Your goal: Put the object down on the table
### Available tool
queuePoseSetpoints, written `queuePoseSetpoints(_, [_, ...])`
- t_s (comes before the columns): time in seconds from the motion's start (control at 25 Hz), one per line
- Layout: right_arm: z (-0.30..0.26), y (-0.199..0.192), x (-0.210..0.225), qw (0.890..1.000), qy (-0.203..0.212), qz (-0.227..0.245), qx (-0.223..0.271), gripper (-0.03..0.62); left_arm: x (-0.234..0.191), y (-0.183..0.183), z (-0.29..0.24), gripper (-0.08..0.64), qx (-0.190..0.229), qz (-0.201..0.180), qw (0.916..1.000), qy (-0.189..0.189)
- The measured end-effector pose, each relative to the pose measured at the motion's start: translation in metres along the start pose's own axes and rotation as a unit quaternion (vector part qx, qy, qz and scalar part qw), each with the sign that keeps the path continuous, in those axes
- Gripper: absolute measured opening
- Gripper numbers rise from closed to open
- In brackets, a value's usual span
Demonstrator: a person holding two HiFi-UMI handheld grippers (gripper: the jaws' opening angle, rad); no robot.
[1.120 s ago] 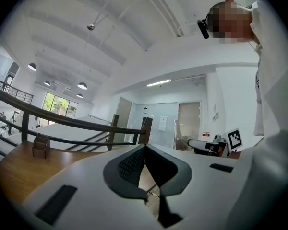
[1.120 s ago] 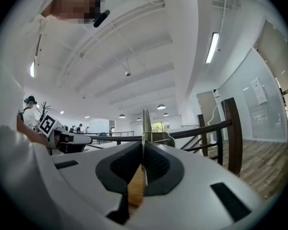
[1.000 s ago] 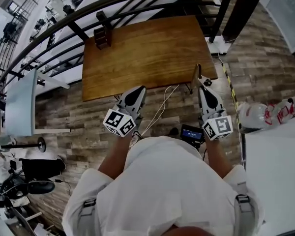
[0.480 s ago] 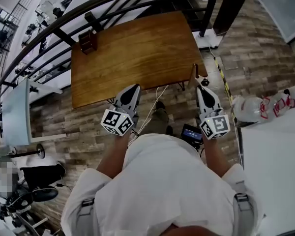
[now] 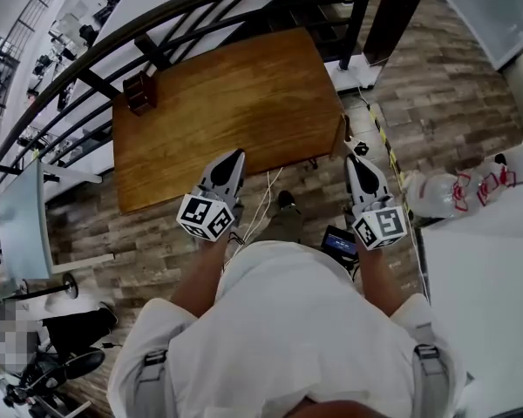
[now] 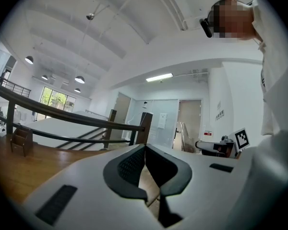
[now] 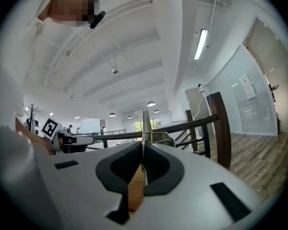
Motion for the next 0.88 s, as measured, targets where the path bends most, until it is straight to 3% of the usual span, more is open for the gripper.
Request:
queuePoseSetpoints(0.32, [-0.044,0.004,0.026,1.0,0.002,0.001,-0.021,0.025,-0.035,0.0,-0.044,0.018,0.015,0.021,0.9996,-0.008])
queuePoseSetpoints(0.88, [-0.159,0.043,0.073,0.997,0.036,0.028,-0.056,0.025,-0.13,0.03,-0.115,0.018,0.066,0.036,0.9957,0.054])
Point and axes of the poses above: the fingertips, and each gripper's own axes: z backward along the fingers, x to its right, y out of its top, the point moved 5 cm from there along z, backward along the fingers, and after that the axes turned 10 degrees about -x, right-handed, at the moved point
